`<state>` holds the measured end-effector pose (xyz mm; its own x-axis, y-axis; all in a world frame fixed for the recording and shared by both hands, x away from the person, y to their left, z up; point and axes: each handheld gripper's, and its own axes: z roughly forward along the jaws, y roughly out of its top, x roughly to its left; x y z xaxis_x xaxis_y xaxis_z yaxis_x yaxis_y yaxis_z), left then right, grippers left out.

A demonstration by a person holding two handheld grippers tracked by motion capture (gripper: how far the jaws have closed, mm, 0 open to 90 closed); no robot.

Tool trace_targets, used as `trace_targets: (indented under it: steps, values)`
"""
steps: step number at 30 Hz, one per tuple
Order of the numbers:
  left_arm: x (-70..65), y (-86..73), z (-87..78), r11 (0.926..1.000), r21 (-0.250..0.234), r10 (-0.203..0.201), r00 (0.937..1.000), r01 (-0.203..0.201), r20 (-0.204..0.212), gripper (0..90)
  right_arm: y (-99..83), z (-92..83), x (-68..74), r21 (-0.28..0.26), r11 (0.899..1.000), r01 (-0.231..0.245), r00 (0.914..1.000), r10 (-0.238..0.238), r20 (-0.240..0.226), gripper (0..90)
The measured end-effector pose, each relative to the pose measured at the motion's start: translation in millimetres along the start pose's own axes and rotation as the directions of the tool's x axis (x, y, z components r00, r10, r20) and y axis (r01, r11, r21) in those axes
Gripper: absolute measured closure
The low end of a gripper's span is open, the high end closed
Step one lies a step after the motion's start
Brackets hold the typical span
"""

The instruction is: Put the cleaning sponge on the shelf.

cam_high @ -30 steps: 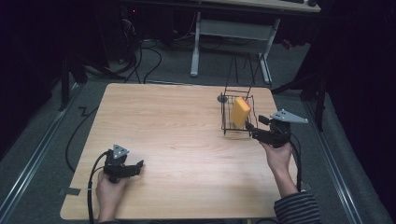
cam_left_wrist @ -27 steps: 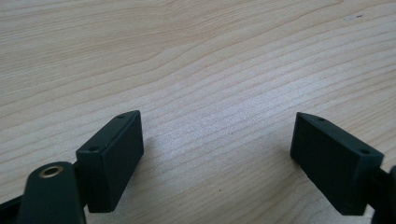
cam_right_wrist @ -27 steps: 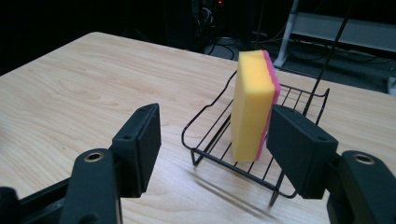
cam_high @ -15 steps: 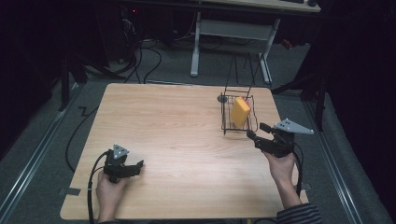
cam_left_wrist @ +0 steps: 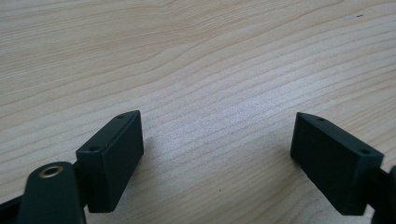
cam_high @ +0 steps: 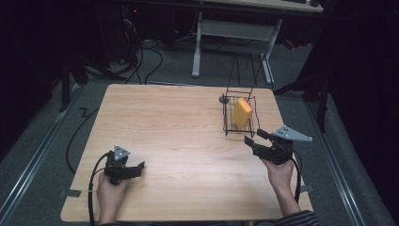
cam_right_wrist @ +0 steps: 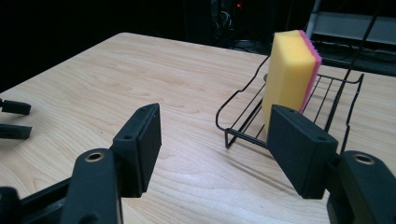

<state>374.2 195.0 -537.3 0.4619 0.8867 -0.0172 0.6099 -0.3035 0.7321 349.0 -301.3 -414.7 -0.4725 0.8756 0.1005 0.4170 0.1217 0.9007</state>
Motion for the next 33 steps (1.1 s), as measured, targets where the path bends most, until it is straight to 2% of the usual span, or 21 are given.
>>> trace_targets:
  steps: [10, 15, 22, 33]
  values:
    - [0.0, 0.0, 0.0, 1.0, 0.0, 0.0, 1.0, 0.0, 0.0, 17.8, -9.3, 7.9, 5.0, 0.017, 1.0, -0.008, 1.0, 0.008, -0.006, 36.3]
    - [0.1, 0.0, 0.0, 1.0, 0.0, 0.0, 1.0, 0.0, 0.0, 17.8, -9.8, 10.0, 7.7, 0.024, 1.0, 0.003, 1.0, -0.002, -0.006, 36.3]
    - [0.1, 0.0, 0.0, 1.0, 0.0, 0.0, 1.0, 0.0, 0.0, 17.8, -15.4, 16.1, 9.7, 0.027, 0.999, -0.018, 0.9997, 0.018, -0.017, 36.4]
    - [0.0, 0.0, 0.0, 1.0, 0.0, 0.0, 1.0, 0.0, 0.001, 17.8, -25.2, 29.7, 15.0, 0.052, 0.998, -0.019, 0.9993, 0.02, -0.032, 36.5]
